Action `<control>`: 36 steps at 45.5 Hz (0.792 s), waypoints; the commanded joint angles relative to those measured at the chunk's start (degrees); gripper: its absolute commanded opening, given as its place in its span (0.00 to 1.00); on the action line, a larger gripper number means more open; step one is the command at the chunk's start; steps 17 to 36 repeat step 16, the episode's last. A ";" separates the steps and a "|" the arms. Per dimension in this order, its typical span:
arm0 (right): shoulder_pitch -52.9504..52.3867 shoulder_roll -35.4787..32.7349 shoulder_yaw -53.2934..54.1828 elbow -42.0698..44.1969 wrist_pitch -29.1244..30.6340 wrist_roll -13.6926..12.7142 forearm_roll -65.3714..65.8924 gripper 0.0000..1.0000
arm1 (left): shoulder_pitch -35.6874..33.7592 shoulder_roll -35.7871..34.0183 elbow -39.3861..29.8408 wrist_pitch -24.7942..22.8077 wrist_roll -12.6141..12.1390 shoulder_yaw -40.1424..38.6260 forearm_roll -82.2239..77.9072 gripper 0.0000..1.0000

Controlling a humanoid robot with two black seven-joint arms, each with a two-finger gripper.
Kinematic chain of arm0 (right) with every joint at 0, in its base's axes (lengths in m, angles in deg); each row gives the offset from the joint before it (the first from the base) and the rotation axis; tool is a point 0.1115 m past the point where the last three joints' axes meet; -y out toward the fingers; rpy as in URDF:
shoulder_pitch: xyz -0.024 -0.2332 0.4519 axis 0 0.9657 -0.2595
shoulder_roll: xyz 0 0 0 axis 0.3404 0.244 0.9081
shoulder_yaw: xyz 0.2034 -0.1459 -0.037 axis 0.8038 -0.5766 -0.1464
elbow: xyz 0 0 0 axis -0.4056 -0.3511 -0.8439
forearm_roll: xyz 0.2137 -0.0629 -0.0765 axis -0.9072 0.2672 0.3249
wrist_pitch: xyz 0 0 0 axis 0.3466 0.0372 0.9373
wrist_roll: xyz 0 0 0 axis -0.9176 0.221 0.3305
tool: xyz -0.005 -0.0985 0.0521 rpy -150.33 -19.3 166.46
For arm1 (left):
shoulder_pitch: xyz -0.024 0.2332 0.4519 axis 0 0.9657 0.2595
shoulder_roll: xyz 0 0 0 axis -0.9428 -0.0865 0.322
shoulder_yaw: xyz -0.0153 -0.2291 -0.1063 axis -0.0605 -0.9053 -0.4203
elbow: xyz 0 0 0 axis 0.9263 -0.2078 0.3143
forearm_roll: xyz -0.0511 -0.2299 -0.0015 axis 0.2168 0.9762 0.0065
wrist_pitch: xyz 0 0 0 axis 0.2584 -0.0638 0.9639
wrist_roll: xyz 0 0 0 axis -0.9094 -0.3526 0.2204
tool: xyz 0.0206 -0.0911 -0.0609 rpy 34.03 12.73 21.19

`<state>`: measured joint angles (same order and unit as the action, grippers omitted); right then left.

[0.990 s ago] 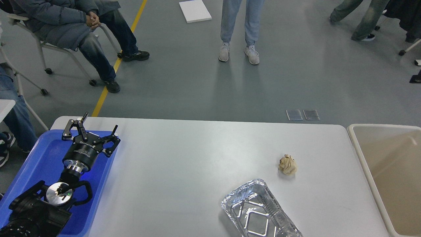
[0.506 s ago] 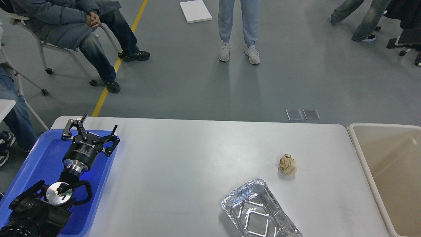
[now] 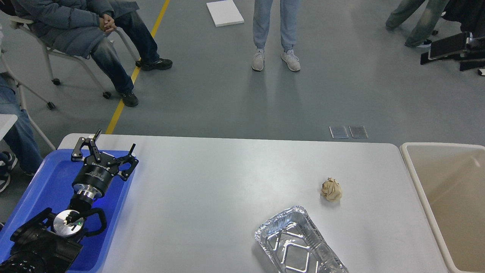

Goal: Tidy desktop

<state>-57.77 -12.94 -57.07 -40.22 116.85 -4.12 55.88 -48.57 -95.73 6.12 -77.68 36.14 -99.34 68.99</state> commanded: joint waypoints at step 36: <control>-1.77 10.71 -3.32 -5.41 0.92 0.00 -1.30 1.00 | 0.00 0.01 -0.01 0.00 0.00 0.01 0.00 1.00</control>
